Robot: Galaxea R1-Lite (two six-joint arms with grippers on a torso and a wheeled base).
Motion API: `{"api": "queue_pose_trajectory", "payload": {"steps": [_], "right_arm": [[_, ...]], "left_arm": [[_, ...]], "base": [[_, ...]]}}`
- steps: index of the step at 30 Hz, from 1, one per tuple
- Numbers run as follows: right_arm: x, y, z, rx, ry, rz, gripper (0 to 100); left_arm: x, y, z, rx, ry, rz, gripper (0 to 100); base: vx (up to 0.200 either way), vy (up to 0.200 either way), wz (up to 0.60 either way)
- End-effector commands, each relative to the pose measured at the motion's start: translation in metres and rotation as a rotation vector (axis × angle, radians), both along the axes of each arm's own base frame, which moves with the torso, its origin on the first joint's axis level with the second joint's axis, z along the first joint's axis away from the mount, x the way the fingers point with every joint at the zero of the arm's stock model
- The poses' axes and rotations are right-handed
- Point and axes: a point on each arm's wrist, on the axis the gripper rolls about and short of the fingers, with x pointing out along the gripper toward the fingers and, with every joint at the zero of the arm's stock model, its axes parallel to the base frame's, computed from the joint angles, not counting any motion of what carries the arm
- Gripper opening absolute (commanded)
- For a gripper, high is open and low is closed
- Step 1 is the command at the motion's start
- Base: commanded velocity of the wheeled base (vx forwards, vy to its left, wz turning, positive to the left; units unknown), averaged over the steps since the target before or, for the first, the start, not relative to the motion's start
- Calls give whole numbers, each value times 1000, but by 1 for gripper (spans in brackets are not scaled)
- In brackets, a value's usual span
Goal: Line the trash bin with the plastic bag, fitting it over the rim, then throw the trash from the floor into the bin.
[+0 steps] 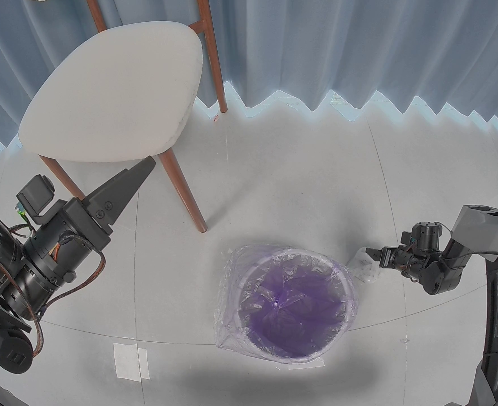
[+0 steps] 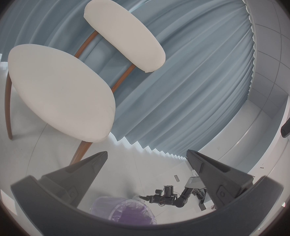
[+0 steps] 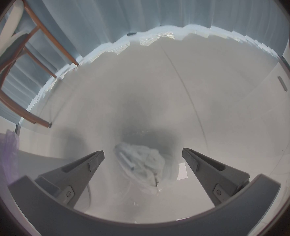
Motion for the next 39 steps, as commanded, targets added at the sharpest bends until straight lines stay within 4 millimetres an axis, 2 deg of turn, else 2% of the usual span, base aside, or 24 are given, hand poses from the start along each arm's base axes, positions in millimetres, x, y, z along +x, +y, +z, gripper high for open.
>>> {"api": "queue_pose_trajectory", "payload": {"steps": [1, 15, 16, 26, 29, 31, 32, 34, 39], "right_arm": [[-1, 7, -31, -6, 63, 27, 100], [4, 7, -30, 17, 125, 40, 100], [4, 7, -29, 20, 124, 42, 0], [2, 5, -29, 75, 120, 6, 0], [-3, 3, -9, 150, 68, -39, 0], [-17, -1, 14, 235, 31, -76, 0], [-18, -1, 15, 238, 29, -76, 0], [-41, -1, 38, 270, -21, -53, 0], [-89, 4, 66, 279, -164, -6, 0]], "left_arm": [[-4, 1, 3, -7, -14, -5, 100], [-12, -2, 7, -13, -31, -32, 100], [-12, -2, 7, -13, -32, -34, 100], [-14, -3, 9, -17, -41, -41, 100], [-16, -2, 11, -20, -48, -41, 100], [-16, -2, 11, -21, -49, -41, 100], [-16, -2, 11, -20, -48, -41, 100], [-16, -2, 9, -17, -45, -42, 100], [-18, -6, 9, -17, -41, -62, 100]], "base": [[0, 0, 0], [0, 0, 0], [0, 0, 0], [0, 0, 0], [0, 0, 0], [0, 0, 0], [0, 0, 0], [0, 0, 0], [0, 0, 0]]}}
